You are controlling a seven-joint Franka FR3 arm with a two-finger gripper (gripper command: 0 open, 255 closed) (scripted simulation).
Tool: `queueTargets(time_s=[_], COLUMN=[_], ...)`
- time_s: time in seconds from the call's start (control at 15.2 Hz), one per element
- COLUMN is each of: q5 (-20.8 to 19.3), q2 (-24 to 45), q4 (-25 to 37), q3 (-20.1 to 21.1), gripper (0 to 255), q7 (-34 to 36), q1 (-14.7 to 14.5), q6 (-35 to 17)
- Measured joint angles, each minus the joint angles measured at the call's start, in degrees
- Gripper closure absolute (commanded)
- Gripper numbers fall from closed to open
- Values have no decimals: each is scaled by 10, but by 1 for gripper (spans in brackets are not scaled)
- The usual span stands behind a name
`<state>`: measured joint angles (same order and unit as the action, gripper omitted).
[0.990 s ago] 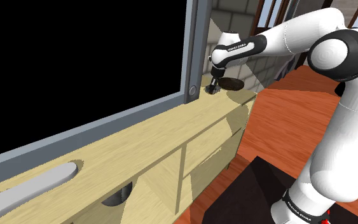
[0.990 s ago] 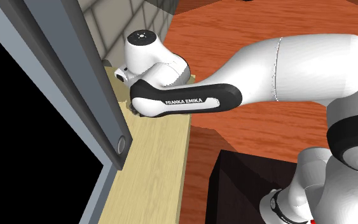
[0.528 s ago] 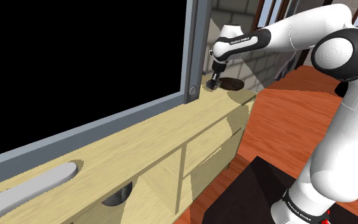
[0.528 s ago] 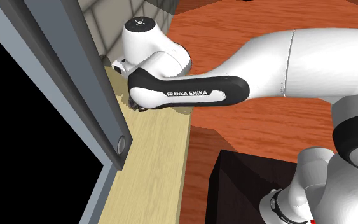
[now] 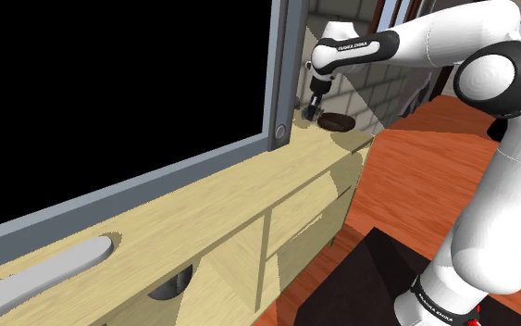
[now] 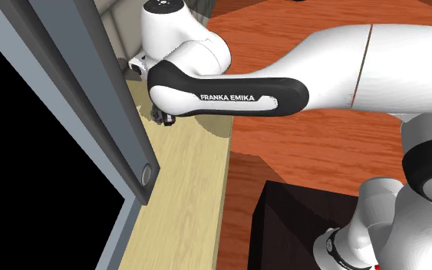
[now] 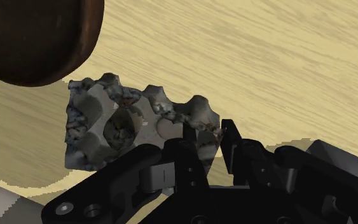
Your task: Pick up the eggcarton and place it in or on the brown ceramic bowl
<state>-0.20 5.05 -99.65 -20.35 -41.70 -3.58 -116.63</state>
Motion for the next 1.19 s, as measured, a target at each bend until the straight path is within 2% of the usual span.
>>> queueTargets(time_s=[0.59,0.99,1.19], q5=[2,33,57], q2=[0,28,59], q4=[68,107,149], q3=[-3,-34,-49], gripper=[255,255,255], q7=[-8,-88,-132], q1=[4,50,80], q6=[68,81,97])
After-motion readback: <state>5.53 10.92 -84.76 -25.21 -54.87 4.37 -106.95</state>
